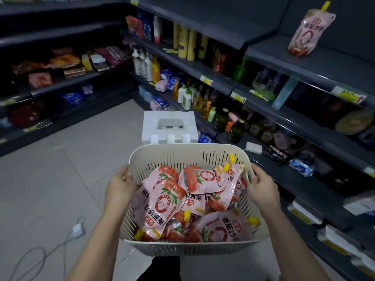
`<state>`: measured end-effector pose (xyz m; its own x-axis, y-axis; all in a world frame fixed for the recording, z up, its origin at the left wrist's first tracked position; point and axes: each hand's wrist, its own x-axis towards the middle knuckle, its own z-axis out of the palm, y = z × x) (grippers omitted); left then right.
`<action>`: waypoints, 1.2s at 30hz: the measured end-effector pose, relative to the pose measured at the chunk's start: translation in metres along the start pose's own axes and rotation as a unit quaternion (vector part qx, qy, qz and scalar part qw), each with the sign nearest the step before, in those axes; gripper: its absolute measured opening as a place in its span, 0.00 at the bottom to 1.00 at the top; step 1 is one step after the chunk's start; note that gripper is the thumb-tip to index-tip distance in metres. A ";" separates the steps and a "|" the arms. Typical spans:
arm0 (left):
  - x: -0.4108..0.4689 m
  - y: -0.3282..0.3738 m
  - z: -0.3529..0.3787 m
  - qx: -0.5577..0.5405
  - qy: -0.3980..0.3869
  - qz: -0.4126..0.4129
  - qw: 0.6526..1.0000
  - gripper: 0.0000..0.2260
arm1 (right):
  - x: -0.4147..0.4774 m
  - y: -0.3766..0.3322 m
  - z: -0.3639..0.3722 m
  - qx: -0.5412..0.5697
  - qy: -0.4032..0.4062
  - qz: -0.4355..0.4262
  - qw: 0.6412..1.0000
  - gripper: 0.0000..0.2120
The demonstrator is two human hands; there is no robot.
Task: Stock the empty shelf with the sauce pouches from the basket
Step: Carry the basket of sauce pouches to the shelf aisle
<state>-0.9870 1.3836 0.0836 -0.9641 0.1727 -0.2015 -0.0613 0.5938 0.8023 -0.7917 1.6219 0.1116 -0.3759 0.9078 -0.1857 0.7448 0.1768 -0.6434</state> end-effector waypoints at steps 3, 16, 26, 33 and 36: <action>0.066 0.017 0.015 0.000 -0.004 0.003 1.000 0.17 | 0.048 -0.032 0.025 0.010 0.012 -0.011 1.000 0.18; 0.300 0.078 0.063 -0.042 0.035 -0.047 0.997 0.17 | 0.263 -0.160 0.110 0.021 -0.037 -0.044 0.998 0.18; 0.429 0.112 0.108 -0.077 0.066 -0.098 0.990 0.19 | 0.409 -0.233 0.177 0.029 -0.084 -0.067 0.994 0.19; 0.497 0.119 0.129 -0.056 0.070 -0.114 0.989 0.18 | 0.469 -0.261 0.216 0.059 -0.094 -0.072 0.991 0.19; 0.516 0.121 0.136 -0.064 0.070 -0.117 0.989 0.18 | 0.486 -0.265 0.233 0.071 -0.092 -0.061 0.991 0.19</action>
<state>-1.4567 1.6515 -0.0003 -0.9453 -0.0739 -0.3177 -0.3109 0.4992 0.8088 -1.2998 1.9276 0.0185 -0.5622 0.7960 -0.2245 0.6081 0.2138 -0.7646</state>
